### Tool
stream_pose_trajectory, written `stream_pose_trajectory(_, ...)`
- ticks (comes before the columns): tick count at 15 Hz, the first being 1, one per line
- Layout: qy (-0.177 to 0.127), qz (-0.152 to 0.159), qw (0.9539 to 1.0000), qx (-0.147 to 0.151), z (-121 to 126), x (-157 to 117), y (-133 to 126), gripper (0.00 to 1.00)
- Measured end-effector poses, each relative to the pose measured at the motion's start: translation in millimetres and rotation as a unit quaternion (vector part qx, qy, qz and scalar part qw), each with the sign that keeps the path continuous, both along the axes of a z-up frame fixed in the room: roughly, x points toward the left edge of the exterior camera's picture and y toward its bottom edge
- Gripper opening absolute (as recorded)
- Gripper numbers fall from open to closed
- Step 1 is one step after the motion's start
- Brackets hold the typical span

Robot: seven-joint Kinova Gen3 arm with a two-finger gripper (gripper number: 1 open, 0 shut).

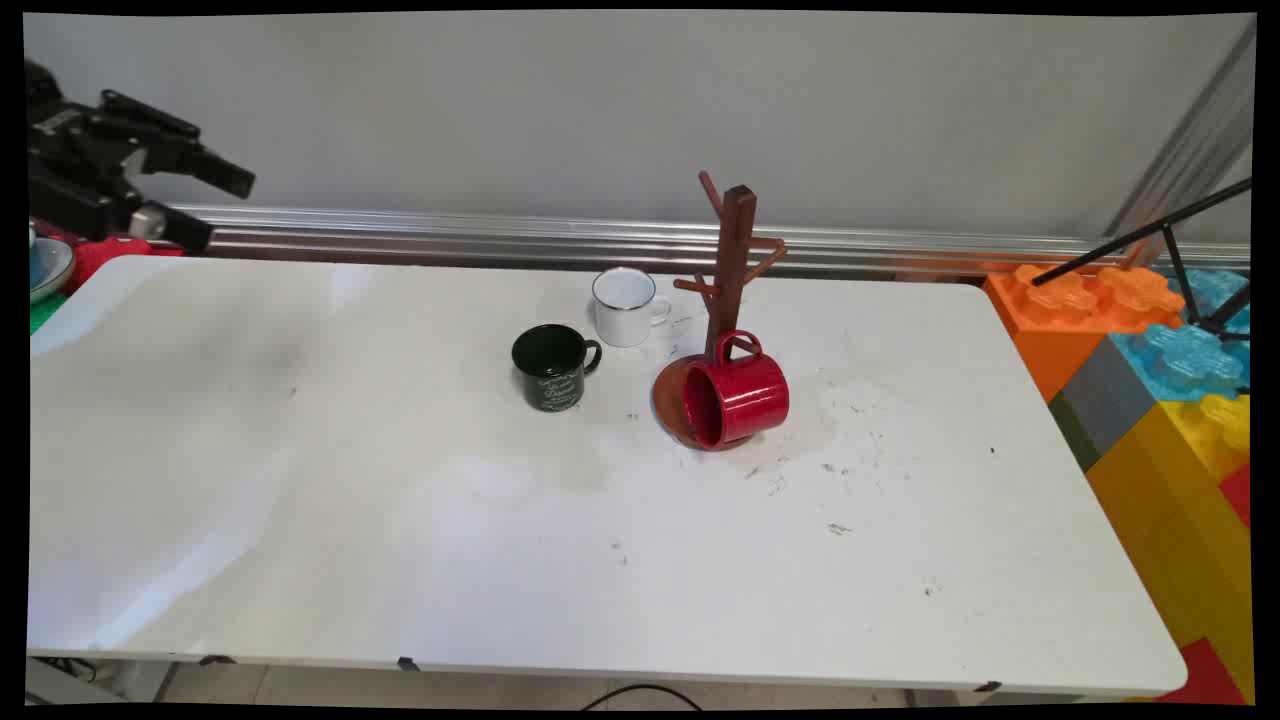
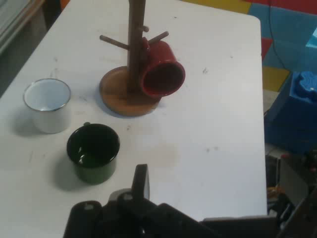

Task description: Pick up the red mug from the rack

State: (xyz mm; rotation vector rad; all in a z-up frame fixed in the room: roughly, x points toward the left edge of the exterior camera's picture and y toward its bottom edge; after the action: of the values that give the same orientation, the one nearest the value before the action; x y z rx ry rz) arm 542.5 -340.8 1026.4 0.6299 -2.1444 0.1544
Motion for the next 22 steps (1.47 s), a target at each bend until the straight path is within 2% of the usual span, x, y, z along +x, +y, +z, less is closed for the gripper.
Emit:
stream_pose_trajectory(4,-0.001,0.018,0.9996,0.023,13.6,-44.0,-11.3,1.00)
stream_pose_trajectory(8,-0.004,0.046,0.9981,0.040,11.3,-97.4,-23.2,1.00)
stream_pose_trajectory(13,-0.013,0.076,0.9956,0.053,-11.5,-159.7,-36.8,1.00)
stream_pose_trajectory(16,-0.019,0.091,0.9939,0.060,-34.5,-198.4,-44.7,1.00)
stream_pose_trajectory(20,-0.029,0.101,0.9924,0.064,-67.7,-241.5,-54.4,1.00)
stream_pose_trajectory(22,-0.032,0.102,0.9922,0.064,-80.1,-254.5,-58.3,1.00)
